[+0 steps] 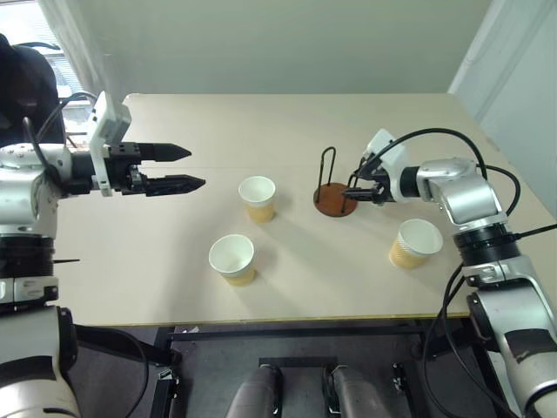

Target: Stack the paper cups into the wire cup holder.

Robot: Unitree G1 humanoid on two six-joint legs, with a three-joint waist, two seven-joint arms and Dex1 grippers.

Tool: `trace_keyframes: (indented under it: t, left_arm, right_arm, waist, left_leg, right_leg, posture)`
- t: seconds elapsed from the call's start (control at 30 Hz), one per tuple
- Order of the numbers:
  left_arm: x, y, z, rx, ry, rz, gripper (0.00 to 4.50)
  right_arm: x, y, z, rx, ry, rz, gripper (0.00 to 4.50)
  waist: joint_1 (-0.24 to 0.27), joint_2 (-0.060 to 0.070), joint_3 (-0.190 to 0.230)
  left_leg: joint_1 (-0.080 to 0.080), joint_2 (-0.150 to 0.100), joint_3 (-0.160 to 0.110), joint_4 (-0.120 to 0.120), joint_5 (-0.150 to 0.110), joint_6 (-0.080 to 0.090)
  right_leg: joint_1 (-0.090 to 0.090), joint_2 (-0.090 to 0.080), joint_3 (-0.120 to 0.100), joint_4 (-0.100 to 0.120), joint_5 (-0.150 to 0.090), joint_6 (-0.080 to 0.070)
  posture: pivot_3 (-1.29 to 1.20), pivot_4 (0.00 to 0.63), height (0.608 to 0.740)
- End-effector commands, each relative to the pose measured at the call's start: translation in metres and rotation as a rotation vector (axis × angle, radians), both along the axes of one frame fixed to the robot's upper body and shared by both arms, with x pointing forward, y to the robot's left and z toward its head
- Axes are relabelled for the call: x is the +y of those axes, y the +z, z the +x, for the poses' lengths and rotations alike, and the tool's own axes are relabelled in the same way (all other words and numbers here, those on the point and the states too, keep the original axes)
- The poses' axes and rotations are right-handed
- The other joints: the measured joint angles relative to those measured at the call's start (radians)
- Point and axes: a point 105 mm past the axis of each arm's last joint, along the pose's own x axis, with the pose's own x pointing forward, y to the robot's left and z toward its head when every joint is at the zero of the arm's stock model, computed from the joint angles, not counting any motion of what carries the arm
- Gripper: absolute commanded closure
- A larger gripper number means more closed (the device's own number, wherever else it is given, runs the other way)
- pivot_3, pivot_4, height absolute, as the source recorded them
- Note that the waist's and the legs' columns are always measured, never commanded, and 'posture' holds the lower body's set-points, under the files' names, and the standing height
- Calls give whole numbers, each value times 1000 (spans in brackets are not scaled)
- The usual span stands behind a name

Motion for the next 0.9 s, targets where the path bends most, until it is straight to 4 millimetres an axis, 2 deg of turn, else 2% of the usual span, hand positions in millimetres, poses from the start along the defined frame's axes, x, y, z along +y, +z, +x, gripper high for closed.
trace_keyframes:
  t: [0.03, 0.6, 0.7, 0.9]
  left_arm:
    - [1, 15, -4, -55, -3, -5, 46]
    - [3, 16, -2, -57, 0, -1, 46]
    - [3, 15, -2, -55, 0, 1, 0]
    - [3, 15, -2, -55, 0, 4, 0]
  right_arm:
    - [4, 18, 1, -58, 20, 3, 1472]
    - [4, 5, 2, -12, -54, 21, 1472]
    - [3, 3, 4, -5, -81, 30, 2108]
    - [6, -4, 3, 6, -96, 40, 4254]
  waist:
    - [0, 0, 0]
    - [0, 0, 0]
    - [0, 0, 0]
    - [0, 0, 0]
  left_leg:
    - [0, 0, 0, 0, 0, 0]
    - [0, 0, 0, 0, 0, 0]
    - [0, 0, 0, 0, 0, 0]
    - [0, 0, 0, 0, 0, -1]
  right_leg:
    - [0, 0, 0, 0, 0, 0]
    - [0, 0, 0, 0, 0, 0]
    - [0, 0, 0, 0, 0, 0]
    - [0, 0, 0, 0, 0, 0]
  posture:
    - [0, 150, 740]
    - [0, 150, 740]
    - [0, 150, 740]
    - [0, 150, 740]
